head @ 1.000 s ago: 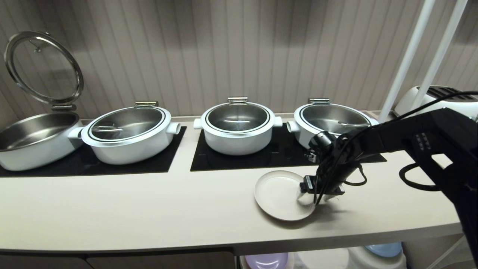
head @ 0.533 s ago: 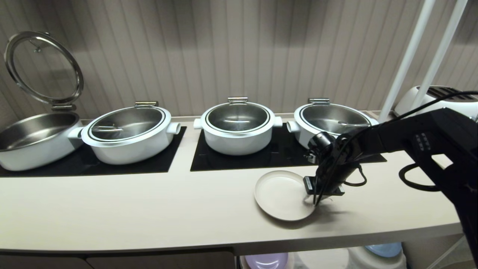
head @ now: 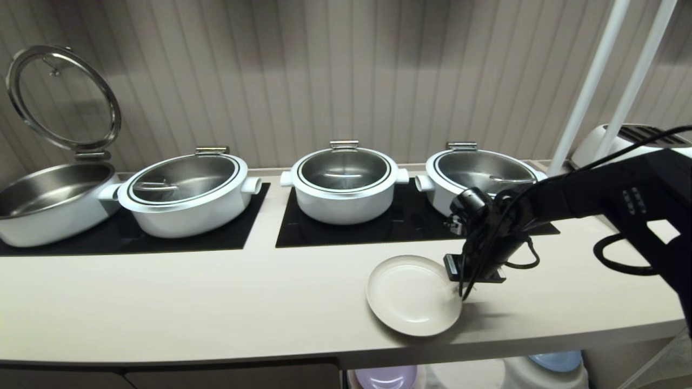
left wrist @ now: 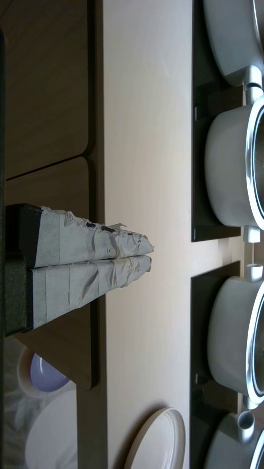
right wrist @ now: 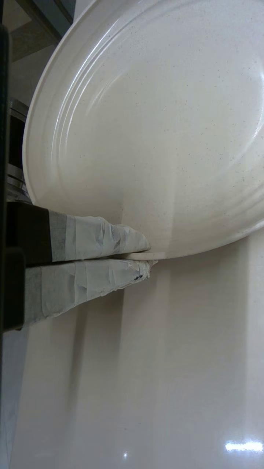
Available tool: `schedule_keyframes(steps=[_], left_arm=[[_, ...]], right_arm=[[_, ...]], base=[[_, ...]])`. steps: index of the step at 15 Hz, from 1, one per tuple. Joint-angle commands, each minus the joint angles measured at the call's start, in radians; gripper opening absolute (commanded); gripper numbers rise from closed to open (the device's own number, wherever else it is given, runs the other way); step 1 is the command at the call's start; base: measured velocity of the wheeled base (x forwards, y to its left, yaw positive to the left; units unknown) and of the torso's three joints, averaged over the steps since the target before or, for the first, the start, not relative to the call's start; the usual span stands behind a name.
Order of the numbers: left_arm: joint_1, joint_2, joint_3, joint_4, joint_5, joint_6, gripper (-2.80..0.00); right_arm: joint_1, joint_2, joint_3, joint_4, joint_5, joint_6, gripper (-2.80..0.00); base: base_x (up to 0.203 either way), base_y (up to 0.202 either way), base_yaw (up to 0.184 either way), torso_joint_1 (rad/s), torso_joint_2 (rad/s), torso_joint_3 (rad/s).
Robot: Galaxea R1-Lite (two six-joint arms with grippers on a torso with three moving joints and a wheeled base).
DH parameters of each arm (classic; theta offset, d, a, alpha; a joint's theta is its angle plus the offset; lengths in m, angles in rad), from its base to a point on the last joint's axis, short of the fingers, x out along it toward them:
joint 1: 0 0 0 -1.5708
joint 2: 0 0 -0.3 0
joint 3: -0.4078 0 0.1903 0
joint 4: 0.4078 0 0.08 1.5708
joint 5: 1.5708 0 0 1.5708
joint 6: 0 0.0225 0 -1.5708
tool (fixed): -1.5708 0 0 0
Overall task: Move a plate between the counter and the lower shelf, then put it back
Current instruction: Pick up the plate
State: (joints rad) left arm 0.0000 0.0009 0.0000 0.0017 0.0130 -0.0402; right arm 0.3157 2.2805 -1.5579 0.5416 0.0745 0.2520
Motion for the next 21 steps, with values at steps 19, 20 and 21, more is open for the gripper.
schedule_keyframes(steps=[19,20,21], left_arm=[[0.000,0.001,0.000,0.000,0.001,-0.001,-2.80],[0.000,0.001,0.000,0.000,0.001,-0.001,-2.80],[0.000,0.001,0.000,0.000,0.001,-0.001,-2.80]], right_arm=[[-0.001,-0.227,0.174,-0.018,-0.023,0.162,-2.80],[-0.002,-0.241,0.185,-0.041,-0.011,0.162,-2.80],[-0.004,-0.254,0.202,-0.069,0.002,0.162,-2.80]], base=[[0.000,0.000,0.000,0.000,0.00,0.000],[0.000,0.000,0.000,0.000,0.00,0.000],[0.000,0.000,0.000,0.000,0.00,0.000]])
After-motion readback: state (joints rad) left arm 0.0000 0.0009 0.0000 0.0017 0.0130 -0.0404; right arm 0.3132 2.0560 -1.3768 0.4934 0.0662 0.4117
